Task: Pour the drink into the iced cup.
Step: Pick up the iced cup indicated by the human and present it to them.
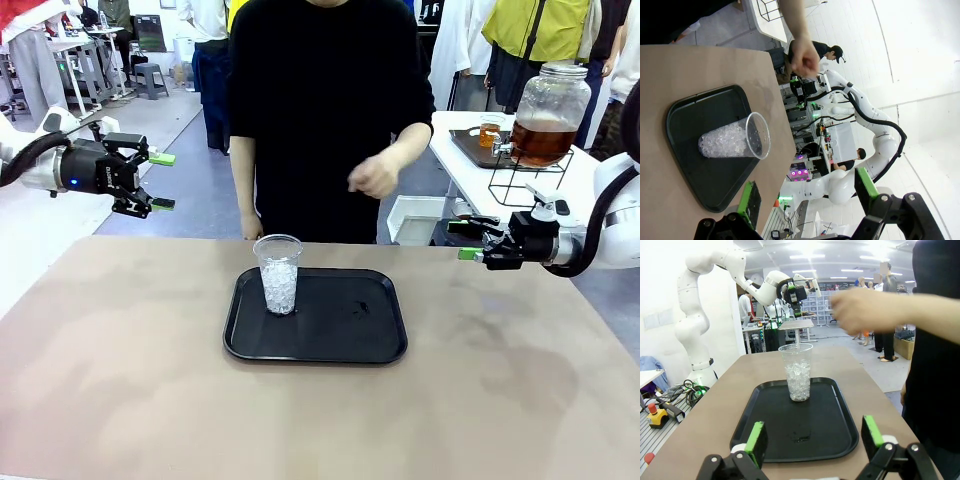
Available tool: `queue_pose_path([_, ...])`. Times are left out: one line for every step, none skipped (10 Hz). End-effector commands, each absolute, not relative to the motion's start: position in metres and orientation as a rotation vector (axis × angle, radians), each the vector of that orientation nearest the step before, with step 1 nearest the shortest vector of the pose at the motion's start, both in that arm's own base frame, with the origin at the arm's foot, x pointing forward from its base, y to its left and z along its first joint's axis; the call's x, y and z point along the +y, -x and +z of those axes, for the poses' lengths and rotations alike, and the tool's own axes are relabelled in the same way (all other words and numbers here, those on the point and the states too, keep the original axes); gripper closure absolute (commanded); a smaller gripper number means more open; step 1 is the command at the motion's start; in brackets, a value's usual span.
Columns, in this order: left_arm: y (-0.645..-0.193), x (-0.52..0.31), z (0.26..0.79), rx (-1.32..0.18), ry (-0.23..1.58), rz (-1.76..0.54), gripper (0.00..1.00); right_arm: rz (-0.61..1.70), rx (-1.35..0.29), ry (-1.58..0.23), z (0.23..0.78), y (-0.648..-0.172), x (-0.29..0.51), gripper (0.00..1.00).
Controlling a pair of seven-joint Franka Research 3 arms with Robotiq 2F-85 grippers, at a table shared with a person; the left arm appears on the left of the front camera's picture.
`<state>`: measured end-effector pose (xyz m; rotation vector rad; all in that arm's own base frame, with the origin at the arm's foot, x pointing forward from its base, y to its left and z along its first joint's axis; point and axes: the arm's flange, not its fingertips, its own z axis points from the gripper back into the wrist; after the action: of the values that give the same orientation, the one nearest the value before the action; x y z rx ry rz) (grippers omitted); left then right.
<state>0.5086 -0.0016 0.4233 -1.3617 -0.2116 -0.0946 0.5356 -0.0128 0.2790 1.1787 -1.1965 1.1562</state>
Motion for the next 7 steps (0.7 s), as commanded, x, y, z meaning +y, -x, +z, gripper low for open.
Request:
queue_pose_path([-0.5067, -0.002, 0.424, -0.215, 1.359, -0.093, 0.0, 1.16, -1.197, -1.176, 0.2821, -0.5379, -0.0133, 0.0])
queue_pose_path([-0.5067, -0.002, 0.424, -0.215, 1.359, -0.093, 0.0, 1.16, -1.197, -1.176, 0.2821, -0.5379, -0.0133, 0.0])
queue_pose_path([-0.5067, -0.002, 0.424, -0.215, 1.359, -0.093, 0.0, 1.16, -1.197, -1.176, 0.2821, -0.5379, -0.0133, 0.0])
queue_pose_path([-0.5067, -0.002, 0.424, -0.215, 1.359, -0.093, 0.0, 1.16, -1.197, -1.176, 0.2821, -0.5379, -0.0133, 0.0])
queue_pose_path([-0.5067, -0.002, 0.424, -0.215, 1.359, -0.093, 0.0, 1.16, -1.197, -1.176, 0.2821, -0.5379, -0.0133, 0.0])
queue_pose_path([-0.5067, -0.002, 0.424, -0.215, 1.359, -0.093, 0.0, 1.16, -1.197, -1.176, 0.2821, -0.5379, -0.0133, 0.0])
queue_pose_path([-0.5067, -0.002, 0.424, -0.215, 1.359, -0.093, 0.0, 1.16, -1.197, -1.176, 0.2821, -0.5379, -0.0133, 0.0])
